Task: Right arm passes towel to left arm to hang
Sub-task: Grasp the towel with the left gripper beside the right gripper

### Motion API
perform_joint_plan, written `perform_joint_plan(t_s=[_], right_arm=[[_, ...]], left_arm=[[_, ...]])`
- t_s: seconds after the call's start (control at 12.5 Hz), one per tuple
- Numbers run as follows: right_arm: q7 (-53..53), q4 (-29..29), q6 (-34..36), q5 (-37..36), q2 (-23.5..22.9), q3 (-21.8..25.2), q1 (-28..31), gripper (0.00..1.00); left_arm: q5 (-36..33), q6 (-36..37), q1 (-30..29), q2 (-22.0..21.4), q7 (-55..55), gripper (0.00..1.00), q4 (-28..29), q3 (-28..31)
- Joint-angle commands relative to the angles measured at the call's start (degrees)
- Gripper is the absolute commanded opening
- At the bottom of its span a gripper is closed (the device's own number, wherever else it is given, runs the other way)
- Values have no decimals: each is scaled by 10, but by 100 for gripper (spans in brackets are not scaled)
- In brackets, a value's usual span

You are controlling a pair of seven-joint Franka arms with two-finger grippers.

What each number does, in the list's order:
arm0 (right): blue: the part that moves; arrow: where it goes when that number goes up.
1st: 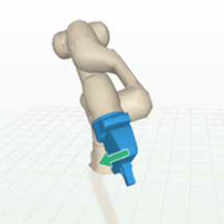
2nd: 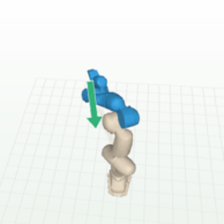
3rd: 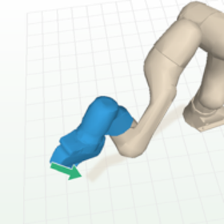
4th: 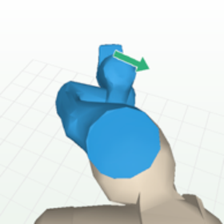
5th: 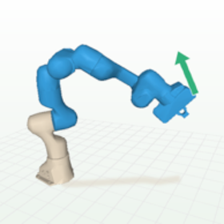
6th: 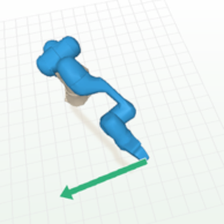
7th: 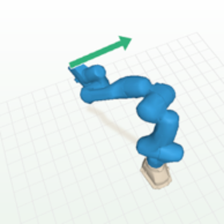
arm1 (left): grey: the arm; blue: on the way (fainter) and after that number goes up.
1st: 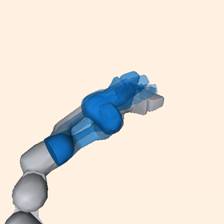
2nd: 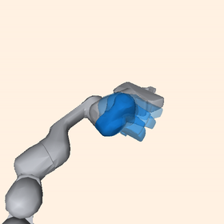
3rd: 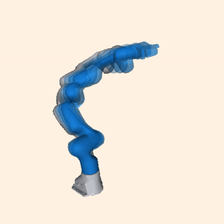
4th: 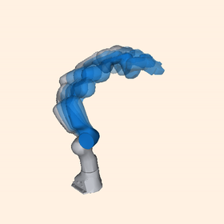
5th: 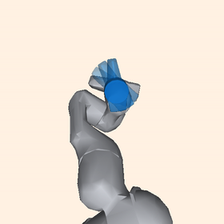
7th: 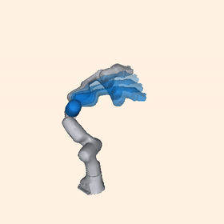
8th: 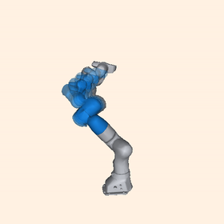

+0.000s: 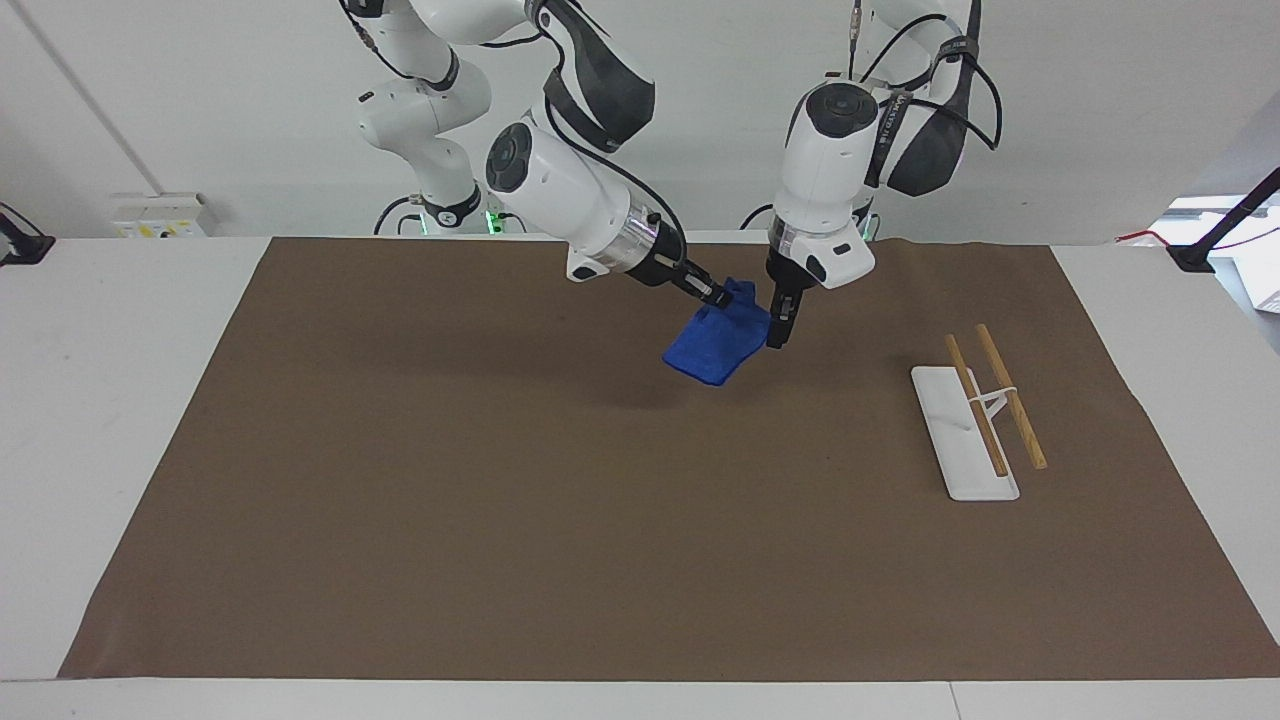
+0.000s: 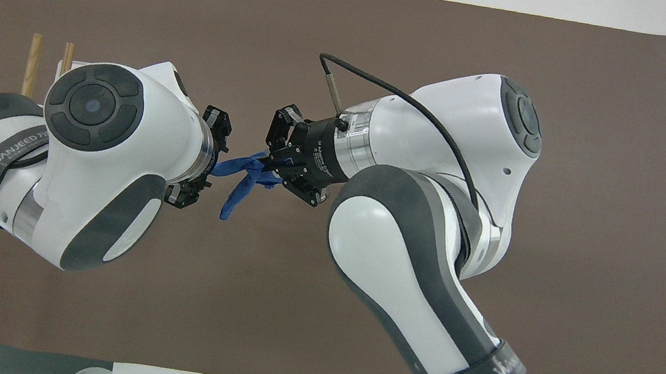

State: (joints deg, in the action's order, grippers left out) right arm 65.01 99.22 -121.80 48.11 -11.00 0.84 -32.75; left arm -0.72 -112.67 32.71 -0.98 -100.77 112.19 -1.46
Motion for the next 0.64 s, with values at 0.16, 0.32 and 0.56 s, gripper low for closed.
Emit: perform_joint_plan(t_s=[0.16, 0.32, 0.56], right_arm=[[-6, 12, -11, 8, 7, 0, -1, 0], [-6, 12, -11, 6, 7, 0, -1, 0], [-7, 12, -5, 2, 7, 1, 1, 32]], left_arm=[[13, -7, 16, -10, -4, 0, 17, 7], [13, -7, 14, -10, -3, 0, 16, 7], [13, -3, 10, -9, -4, 0, 11, 8]])
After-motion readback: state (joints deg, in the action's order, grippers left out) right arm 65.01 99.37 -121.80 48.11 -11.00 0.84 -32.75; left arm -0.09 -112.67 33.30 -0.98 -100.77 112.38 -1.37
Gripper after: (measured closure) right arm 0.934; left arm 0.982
